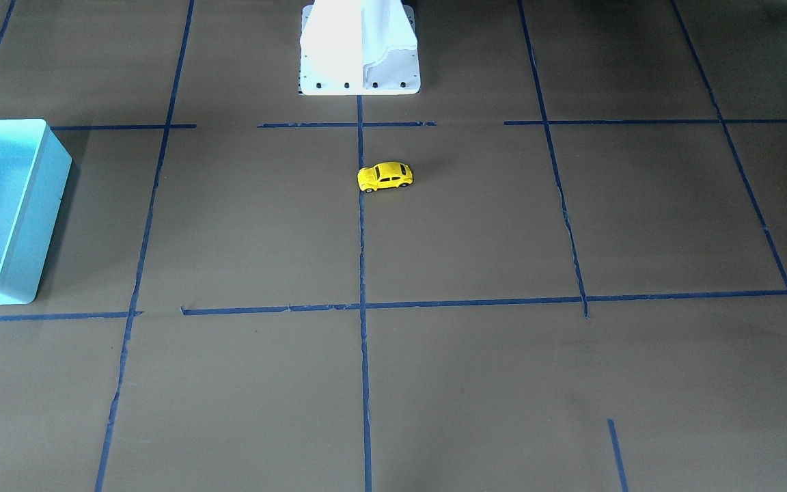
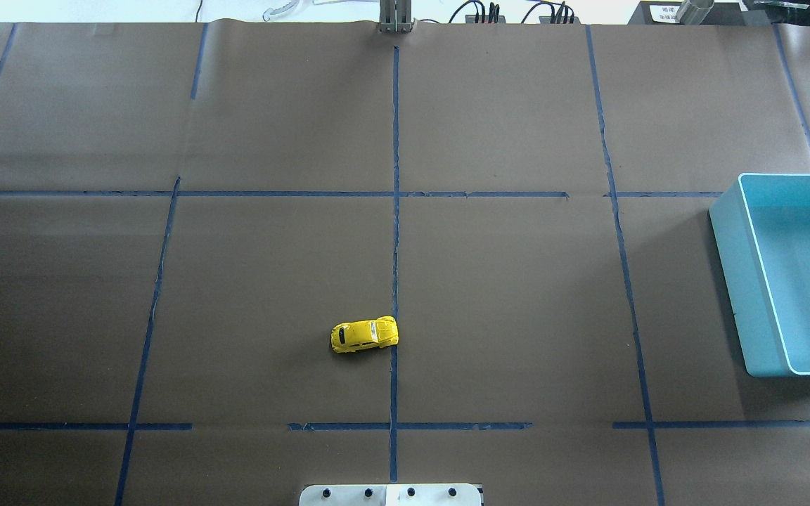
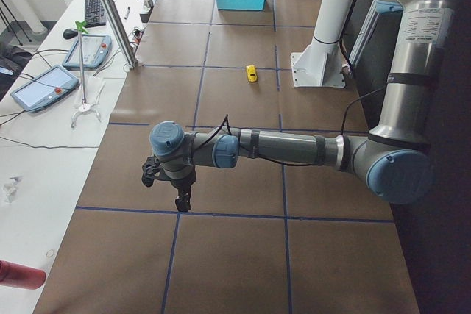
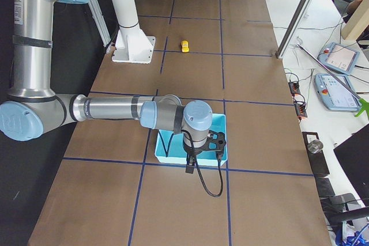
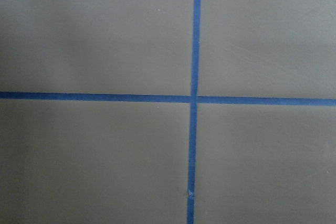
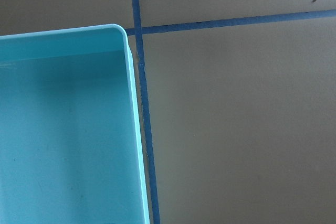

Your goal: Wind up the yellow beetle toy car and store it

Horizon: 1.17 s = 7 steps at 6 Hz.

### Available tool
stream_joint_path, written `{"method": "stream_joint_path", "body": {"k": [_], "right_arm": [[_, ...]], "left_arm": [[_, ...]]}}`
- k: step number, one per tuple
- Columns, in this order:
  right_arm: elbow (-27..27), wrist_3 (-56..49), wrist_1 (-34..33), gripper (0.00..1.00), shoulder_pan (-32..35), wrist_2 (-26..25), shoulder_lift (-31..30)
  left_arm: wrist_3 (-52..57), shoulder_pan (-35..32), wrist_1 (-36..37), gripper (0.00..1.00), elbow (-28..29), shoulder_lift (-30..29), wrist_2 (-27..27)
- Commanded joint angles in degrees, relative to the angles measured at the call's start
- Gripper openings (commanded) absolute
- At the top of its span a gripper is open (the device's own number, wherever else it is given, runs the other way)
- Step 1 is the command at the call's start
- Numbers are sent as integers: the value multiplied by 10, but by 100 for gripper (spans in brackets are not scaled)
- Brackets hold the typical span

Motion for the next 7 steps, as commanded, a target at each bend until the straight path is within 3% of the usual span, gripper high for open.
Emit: {"method": "stream_joint_path", "body": {"k": [1,4,7], "right_arm": [[1,0,0,100,0,0,0],[1,0,0,100,0,0,3],[0,1,0,100,0,14,0]], "left_arm": [[-1,58,1,100,-61,1,-2],[-4,214,2,100,-168,-62,5],[-3,319,2,100,-175,-169,12]]}}
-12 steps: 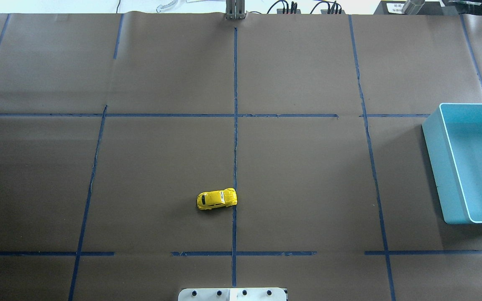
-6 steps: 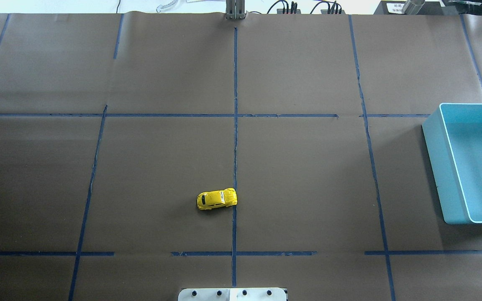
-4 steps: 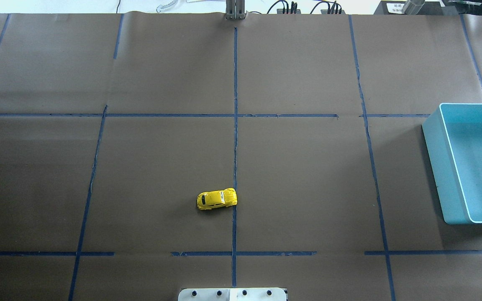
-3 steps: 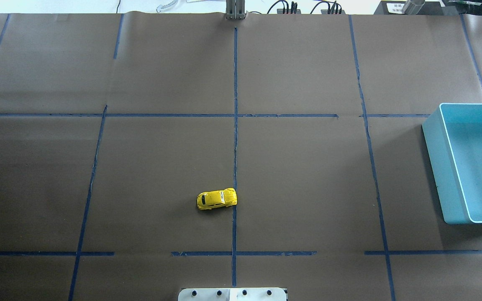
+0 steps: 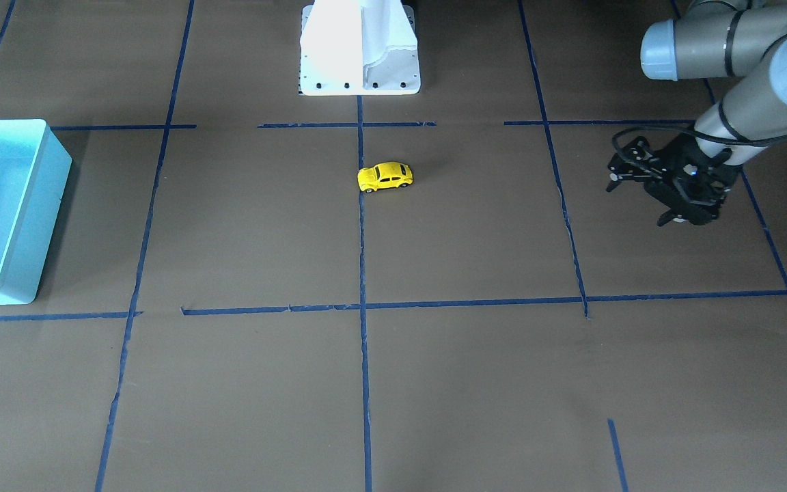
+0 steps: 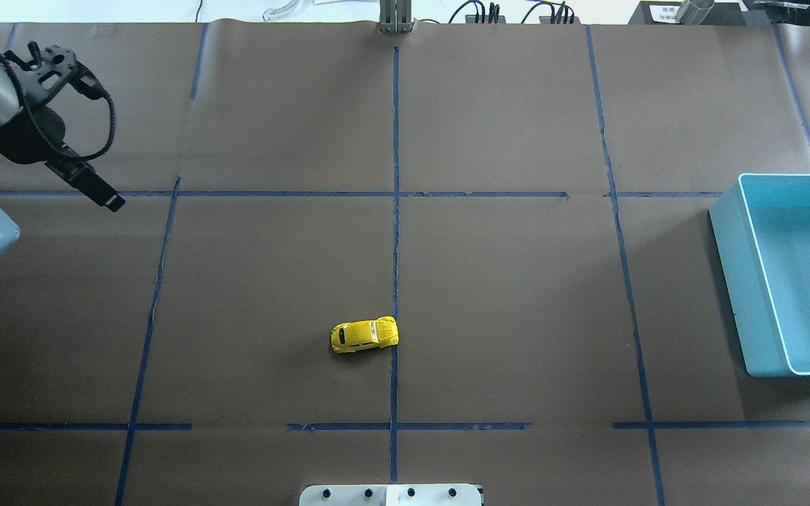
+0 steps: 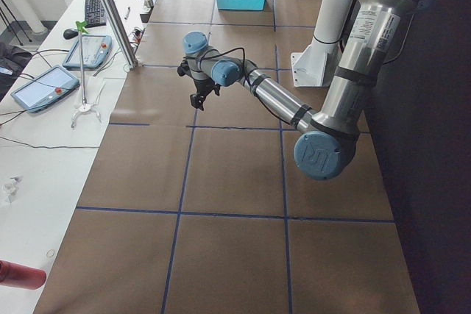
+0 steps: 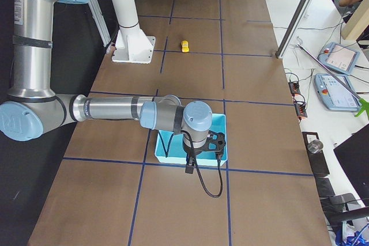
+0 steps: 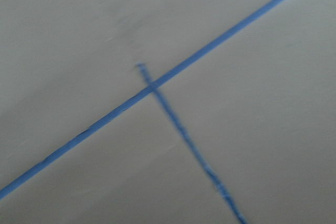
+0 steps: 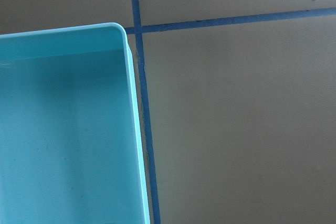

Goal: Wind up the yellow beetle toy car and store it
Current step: 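Move the left gripper toward the yellow toy car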

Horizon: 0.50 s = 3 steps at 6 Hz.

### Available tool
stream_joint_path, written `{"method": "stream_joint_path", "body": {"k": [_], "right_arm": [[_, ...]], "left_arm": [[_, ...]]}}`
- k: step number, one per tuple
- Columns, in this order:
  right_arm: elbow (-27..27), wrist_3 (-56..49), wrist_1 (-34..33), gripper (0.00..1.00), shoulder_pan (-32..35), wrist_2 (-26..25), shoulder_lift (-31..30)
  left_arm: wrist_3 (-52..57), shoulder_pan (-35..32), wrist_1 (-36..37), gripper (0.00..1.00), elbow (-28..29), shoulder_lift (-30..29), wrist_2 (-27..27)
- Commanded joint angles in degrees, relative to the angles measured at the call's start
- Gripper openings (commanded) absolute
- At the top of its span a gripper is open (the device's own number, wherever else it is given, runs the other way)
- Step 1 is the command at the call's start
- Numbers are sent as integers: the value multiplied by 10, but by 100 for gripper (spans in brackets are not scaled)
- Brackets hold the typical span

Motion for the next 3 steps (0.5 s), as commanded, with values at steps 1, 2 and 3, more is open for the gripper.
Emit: {"method": "stream_joint_path", "body": {"k": [1,2,3], "right_arm": [[0,-1,0,100,0,15,1],[-1,0,0,100,0,16,1],[-2,-1,0,100,0,16,0]], "left_arm": [[2,69,-4,100,-2,-65,6],[3,131,-5,100,-15,-94,18],[3,191,-16,100,-30,-103,82]]}}
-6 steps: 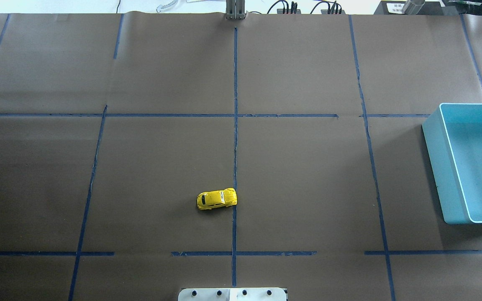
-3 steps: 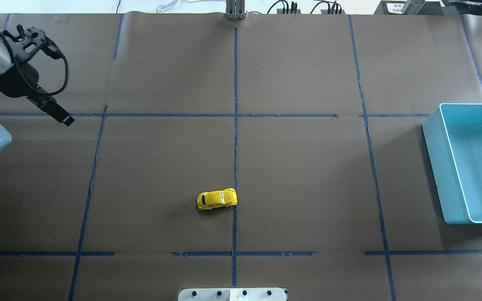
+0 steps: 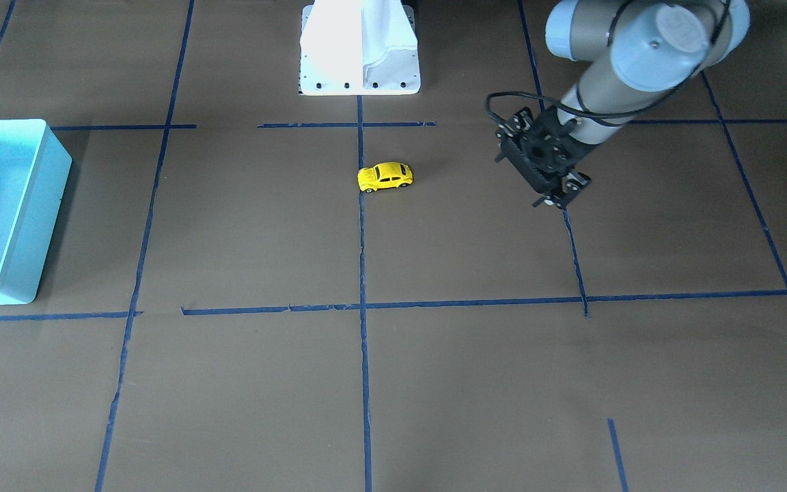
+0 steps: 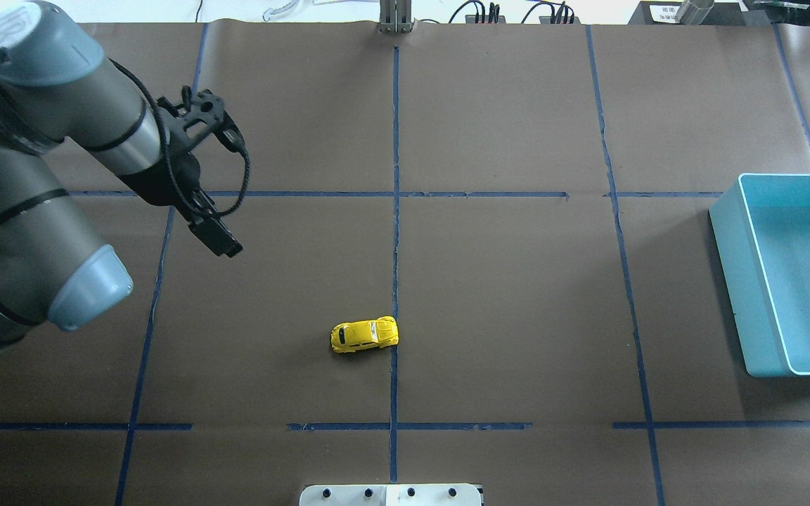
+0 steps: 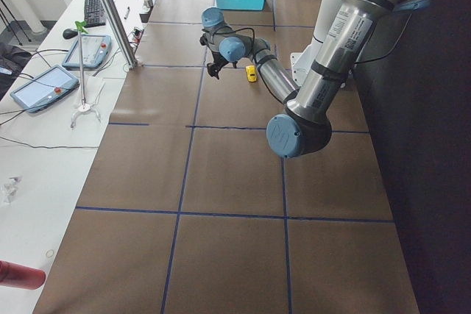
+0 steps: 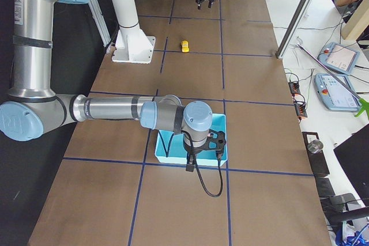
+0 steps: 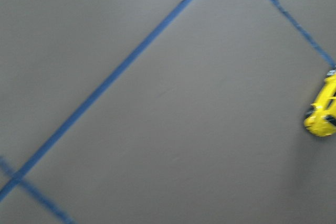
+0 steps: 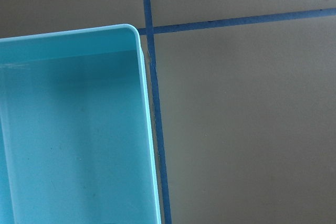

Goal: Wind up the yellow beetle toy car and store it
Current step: 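Move the left gripper toward the yellow toy car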

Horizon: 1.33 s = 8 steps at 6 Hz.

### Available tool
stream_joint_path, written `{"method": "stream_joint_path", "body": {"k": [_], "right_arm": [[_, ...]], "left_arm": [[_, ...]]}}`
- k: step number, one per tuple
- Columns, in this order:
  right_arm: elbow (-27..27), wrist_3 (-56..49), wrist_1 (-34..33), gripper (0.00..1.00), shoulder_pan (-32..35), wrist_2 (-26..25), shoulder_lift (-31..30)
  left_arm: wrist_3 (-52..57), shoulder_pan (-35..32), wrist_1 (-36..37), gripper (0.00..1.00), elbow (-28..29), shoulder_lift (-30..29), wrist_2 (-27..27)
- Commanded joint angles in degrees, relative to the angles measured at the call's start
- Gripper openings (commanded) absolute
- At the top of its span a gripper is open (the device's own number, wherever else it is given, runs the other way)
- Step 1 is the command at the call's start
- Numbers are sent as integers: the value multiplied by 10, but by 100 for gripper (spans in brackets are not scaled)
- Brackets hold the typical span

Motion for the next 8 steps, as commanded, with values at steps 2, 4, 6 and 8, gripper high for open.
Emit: {"method": "stream_joint_path", "body": {"k": [2,4,6,8], "right_arm": [[-1,0,0,100,0,1,-2],[-2,0,0,100,0,0,-2],[-1,0,0,100,0,2,-1],[-1,0,0,100,0,4,-1]], "left_arm": [[1,119,-5,100,28,-108,78],[51,137,98,100,114,-236,89],[178,179,131,100,139,-255,211],[216,204,132,100,193,-251,274]]}}
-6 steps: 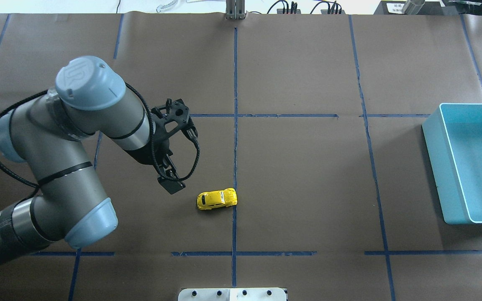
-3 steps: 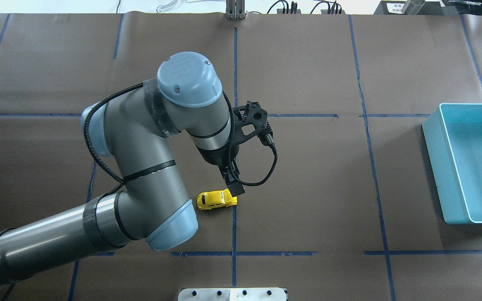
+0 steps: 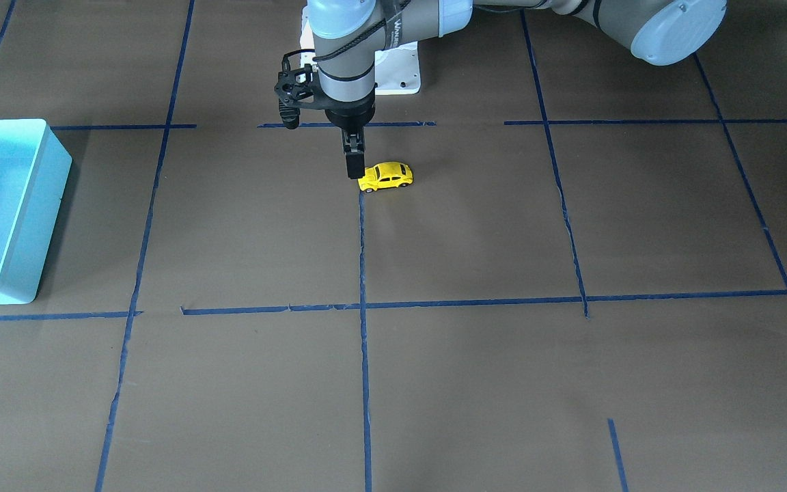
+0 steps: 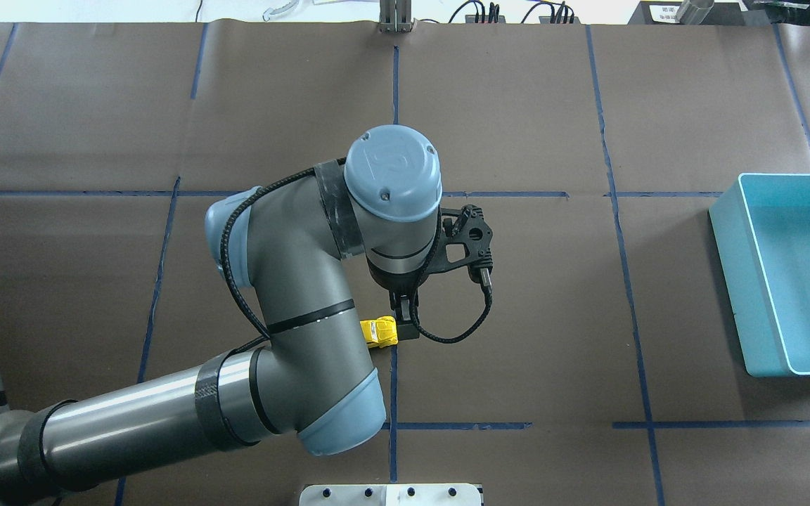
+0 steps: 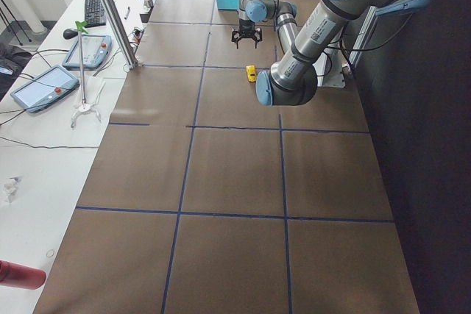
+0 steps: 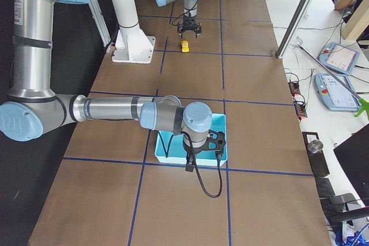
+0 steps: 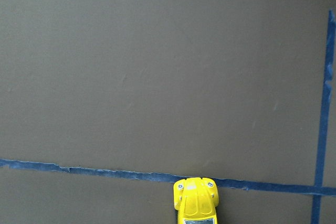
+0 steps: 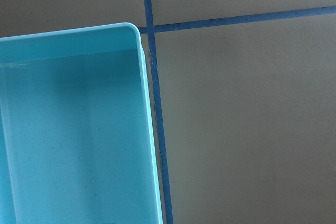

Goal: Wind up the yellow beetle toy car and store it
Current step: 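Lower the left gripper down onto the top of the yellow car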

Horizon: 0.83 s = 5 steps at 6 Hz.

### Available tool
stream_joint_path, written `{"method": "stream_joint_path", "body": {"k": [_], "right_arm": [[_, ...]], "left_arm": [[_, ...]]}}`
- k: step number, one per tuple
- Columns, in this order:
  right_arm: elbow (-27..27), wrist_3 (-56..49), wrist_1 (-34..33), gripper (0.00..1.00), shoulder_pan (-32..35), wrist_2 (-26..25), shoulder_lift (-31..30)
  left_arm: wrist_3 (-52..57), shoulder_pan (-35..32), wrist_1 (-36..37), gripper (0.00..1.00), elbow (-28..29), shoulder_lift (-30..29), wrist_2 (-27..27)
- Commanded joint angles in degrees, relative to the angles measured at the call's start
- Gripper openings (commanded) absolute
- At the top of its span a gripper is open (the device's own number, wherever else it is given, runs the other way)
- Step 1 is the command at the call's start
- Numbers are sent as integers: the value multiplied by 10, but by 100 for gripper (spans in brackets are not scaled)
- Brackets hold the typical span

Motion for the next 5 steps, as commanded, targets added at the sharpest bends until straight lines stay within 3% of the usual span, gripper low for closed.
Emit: {"method": "stream_joint_path", "body": {"k": [1,5], "right_arm": [[-1,-1,0,100,0,1,0],[-2,-1,0,100,0,1,1]], "left_arm": [[1,11,1,100,52,1,23],[-66,39,2,100,83,-4,23]]}}
